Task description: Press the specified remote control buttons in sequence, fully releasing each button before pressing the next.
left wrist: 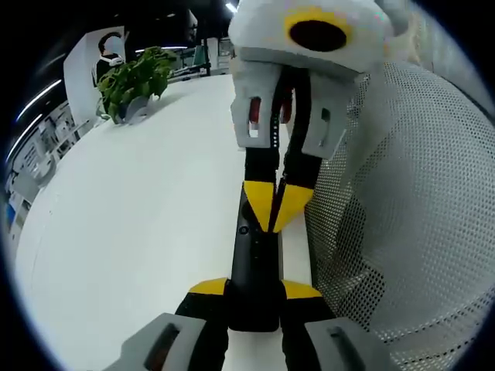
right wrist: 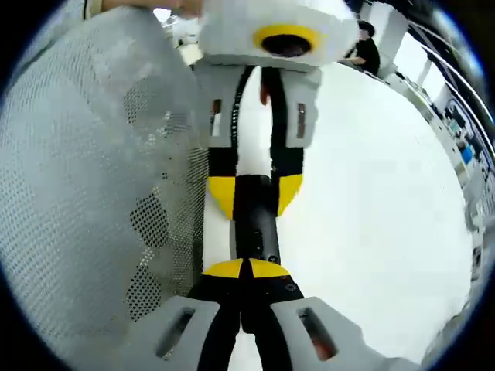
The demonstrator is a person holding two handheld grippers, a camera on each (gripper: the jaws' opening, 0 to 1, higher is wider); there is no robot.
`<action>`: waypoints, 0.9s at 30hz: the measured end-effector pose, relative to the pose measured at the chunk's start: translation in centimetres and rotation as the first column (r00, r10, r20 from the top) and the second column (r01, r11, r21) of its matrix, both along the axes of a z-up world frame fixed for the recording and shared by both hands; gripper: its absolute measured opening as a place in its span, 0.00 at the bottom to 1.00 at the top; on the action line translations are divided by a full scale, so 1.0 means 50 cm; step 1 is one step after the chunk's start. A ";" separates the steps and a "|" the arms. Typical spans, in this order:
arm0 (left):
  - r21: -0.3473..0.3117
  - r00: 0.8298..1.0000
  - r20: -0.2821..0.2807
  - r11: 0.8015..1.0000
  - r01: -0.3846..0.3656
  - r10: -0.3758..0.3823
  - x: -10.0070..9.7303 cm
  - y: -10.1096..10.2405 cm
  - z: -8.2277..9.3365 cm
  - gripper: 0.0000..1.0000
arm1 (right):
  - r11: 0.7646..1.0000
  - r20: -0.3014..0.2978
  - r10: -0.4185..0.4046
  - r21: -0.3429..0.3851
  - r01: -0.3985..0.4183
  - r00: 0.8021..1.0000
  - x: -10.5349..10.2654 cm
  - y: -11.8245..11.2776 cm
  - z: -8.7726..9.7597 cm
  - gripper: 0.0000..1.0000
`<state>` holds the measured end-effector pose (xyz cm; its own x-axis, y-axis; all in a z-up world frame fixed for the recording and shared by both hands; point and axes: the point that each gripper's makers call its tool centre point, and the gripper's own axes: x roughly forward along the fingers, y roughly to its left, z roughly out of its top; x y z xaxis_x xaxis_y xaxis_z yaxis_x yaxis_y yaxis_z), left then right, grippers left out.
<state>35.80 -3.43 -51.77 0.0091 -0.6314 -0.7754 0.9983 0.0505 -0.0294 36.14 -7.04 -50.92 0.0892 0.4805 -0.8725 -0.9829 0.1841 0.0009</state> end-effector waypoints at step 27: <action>-0.011 1.000 -0.004 1.000 0.001 -0.001 -0.001 0.001 0.002 0.24 | 0.899 0.001 0.414 -0.160 -0.408 0.910 -0.003 0.019 -0.010 0.00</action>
